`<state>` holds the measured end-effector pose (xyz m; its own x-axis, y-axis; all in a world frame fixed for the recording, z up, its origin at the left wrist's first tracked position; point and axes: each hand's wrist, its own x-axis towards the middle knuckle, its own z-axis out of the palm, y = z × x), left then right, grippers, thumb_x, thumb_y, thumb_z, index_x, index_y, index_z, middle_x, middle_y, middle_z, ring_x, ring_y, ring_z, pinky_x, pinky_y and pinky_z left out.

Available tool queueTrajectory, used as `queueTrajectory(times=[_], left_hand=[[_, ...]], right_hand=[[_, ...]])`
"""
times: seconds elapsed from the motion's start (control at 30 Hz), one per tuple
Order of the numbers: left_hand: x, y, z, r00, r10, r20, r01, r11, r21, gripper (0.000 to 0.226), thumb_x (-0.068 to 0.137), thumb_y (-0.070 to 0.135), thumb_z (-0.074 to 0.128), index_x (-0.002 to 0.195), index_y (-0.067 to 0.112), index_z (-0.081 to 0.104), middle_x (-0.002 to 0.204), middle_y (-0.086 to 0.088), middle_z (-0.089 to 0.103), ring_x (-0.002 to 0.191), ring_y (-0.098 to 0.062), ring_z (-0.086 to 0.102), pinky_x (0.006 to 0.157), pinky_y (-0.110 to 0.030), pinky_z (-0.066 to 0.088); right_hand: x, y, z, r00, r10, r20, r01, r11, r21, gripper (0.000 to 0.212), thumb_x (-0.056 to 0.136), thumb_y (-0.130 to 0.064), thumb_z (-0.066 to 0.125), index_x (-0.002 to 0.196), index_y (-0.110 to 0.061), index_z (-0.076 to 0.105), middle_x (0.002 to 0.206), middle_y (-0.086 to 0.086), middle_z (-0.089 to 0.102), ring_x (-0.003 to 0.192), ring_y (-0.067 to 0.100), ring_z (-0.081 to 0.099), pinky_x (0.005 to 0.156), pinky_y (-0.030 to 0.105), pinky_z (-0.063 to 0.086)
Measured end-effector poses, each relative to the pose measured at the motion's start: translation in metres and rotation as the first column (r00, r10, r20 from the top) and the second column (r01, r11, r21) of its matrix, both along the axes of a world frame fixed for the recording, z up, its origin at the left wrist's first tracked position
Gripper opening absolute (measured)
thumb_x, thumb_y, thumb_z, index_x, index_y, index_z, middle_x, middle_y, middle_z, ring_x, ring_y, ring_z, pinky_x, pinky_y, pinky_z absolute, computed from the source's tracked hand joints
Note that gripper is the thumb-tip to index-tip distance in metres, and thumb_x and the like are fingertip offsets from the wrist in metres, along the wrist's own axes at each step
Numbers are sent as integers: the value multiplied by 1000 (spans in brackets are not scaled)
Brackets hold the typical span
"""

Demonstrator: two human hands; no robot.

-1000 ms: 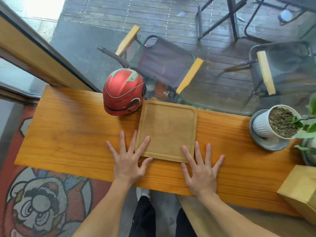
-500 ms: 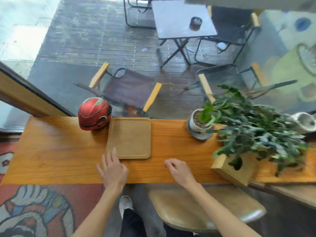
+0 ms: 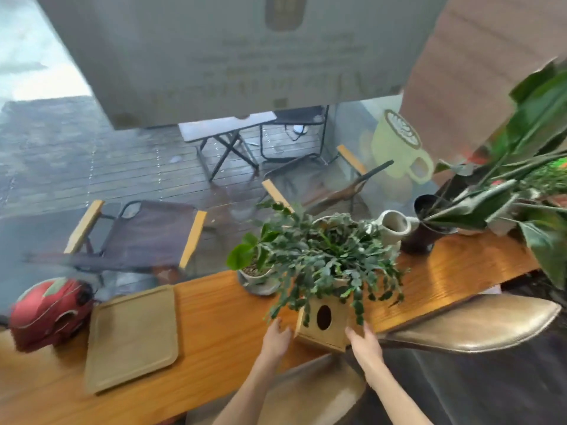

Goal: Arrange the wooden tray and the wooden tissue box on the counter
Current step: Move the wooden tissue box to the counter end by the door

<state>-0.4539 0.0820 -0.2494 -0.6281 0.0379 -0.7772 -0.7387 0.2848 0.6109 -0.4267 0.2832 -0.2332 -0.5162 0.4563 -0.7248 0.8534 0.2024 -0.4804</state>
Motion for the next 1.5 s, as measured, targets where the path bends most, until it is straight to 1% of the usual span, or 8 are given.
queueTrajectory(times=[0.13, 0.33, 0.53, 0.63, 0.8, 0.97, 1.1, 1.5], left_hand=[[-6, 28, 9, 982, -168, 86, 152, 974, 171, 57, 105, 27, 42, 156, 14, 22, 160, -8, 33, 130, -16, 40, 99, -32, 39], [16, -16, 32, 997, -17, 73, 10, 995, 96, 66, 101, 32, 53, 155, 7, 24, 155, -10, 41, 138, -24, 44, 113, -33, 36], [71, -117, 70, 959, 278, -63, -279, 960, -13, 52, 103, 33, 49, 143, 3, 34, 144, -16, 50, 117, -20, 52, 95, -30, 43], [114, -172, 92, 879, 461, -119, -469, 882, -46, 59, 101, 27, 54, 148, 2, 27, 151, -16, 41, 133, -24, 45, 109, -34, 39], [193, -260, 108, 727, 673, -140, -687, 717, -117, 65, 97, 34, 60, 145, 3, 26, 139, -7, 43, 115, -15, 43, 83, -23, 40], [275, -347, 121, 544, 814, -203, -838, 537, -92, 68, 95, 17, 62, 149, 7, 23, 151, -16, 41, 135, -29, 47, 113, -48, 41], [342, -422, 123, 551, 796, -251, -833, 541, -116, 66, 94, 13, 62, 151, 12, 30, 146, -15, 49, 133, -29, 50, 112, -48, 43], [385, -590, 106, 716, 679, -163, -697, 706, -125, 78, 89, 21, 60, 157, 26, 21, 161, -11, 25, 145, -28, 32, 111, -37, 36]], right_hand=[[-7, -6, -8, 999, -10, 32, 16, 979, -204, 63, 99, -33, 56, 155, -14, 33, 160, 7, 37, 144, 30, 38, 117, 45, 35], [0, -55, 2, 999, 36, -4, -36, 960, -277, 61, 97, -40, 58, 151, -17, 42, 154, 3, 47, 140, 28, 45, 114, 48, 42], [10, -160, 30, 952, 298, -73, -306, 896, -321, 62, 98, -35, 58, 153, -15, 39, 155, 1, 47, 140, 26, 45, 115, 45, 40], [23, -226, 51, 862, 475, -179, -507, 804, -310, 56, 98, -26, 58, 150, -9, 43, 153, 4, 48, 140, 25, 46, 115, 37, 39], [68, -337, 81, 648, 699, -302, -761, 594, -260, 51, 97, -22, 60, 145, -9, 50, 148, 4, 54, 126, 14, 53, 104, 29, 45], [133, -445, 95, 455, 811, -368, -890, 405, -207, 50, 93, -22, 60, 143, -22, 54, 140, -3, 63, 116, 14, 62, 99, 36, 53], [194, -522, 99, 377, 846, -376, -926, 341, -161, 52, 91, -22, 60, 142, -30, 55, 138, -10, 63, 111, 15, 67, 86, 34, 57], [272, -651, 82, 545, 761, -352, -838, 502, -214, 57, 93, -14, 62, 147, -25, 49, 149, -7, 54, 125, 21, 60, 98, 36, 53]])
